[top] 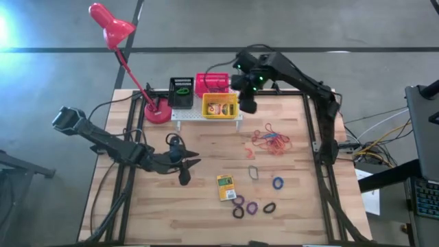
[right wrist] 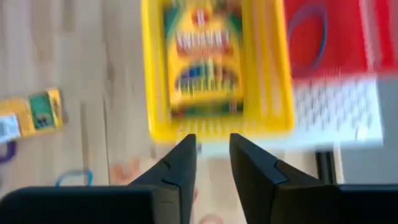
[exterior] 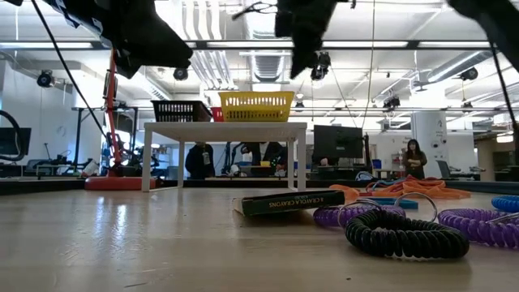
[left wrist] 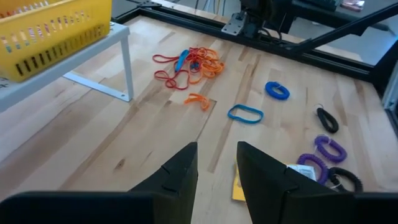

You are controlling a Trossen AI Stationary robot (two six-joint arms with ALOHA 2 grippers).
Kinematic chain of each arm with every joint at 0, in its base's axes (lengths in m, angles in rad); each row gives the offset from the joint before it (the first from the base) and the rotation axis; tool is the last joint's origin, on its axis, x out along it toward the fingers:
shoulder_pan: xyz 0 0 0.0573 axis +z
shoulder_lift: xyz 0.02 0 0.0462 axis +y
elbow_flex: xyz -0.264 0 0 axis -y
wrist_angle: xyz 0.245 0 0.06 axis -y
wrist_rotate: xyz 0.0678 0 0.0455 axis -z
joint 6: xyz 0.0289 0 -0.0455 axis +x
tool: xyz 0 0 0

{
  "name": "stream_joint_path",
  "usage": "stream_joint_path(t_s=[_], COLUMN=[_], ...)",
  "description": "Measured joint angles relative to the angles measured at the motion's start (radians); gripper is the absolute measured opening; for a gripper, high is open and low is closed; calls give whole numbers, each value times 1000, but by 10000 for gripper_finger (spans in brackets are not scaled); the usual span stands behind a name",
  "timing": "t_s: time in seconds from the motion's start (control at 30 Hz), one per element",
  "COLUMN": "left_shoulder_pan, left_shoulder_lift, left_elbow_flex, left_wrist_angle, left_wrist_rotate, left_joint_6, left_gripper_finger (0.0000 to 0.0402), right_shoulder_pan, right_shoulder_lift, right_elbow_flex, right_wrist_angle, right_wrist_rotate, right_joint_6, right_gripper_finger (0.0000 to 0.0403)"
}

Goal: Pick & Place Office Desk Supplies
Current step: Adjust the bins on the shelf

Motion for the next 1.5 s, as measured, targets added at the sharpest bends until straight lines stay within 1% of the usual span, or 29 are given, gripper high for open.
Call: stream_joint_path(t_s=[0.17, 0.33, 0.47, 0.63, 0.77, 1.27, 1.5], left_shoulder_pan=[0, 0, 0, 0, 0, 0, 0], left_shoulder_lift=[0, 0, 0, 0, 0, 0, 0], left_elbow_flex=[0, 0, 0, 0, 0, 0, 0], left_wrist_angle=[-7, -7, -6, -5, -4, 7, 18], left_wrist_rotate=[-6, -7, -7, -10, -10, -15, -15], left_joint_6=[5, 16, 16, 14, 4, -8, -8], left_gripper_finger=[118, 118, 118, 118, 118, 118, 118], right_shoulder_pan=[15, 14, 19, 30, 37, 39, 41], right_shoulder_lift=[-126, -215, -242, -241, -235, -235, -235], right_elbow_flex=[-275, -513, -619, -655, -655, -673, -677], right_wrist_angle=[85, 314, 469, 595, 620, 735, 742], right_wrist_rotate=[113, 118, 107, 94, 60, 60, 62], right_joint_6=[105, 163, 186, 195, 208, 212, 208], right_gripper_finger=[50, 25, 15, 11, 11, 11, 11])
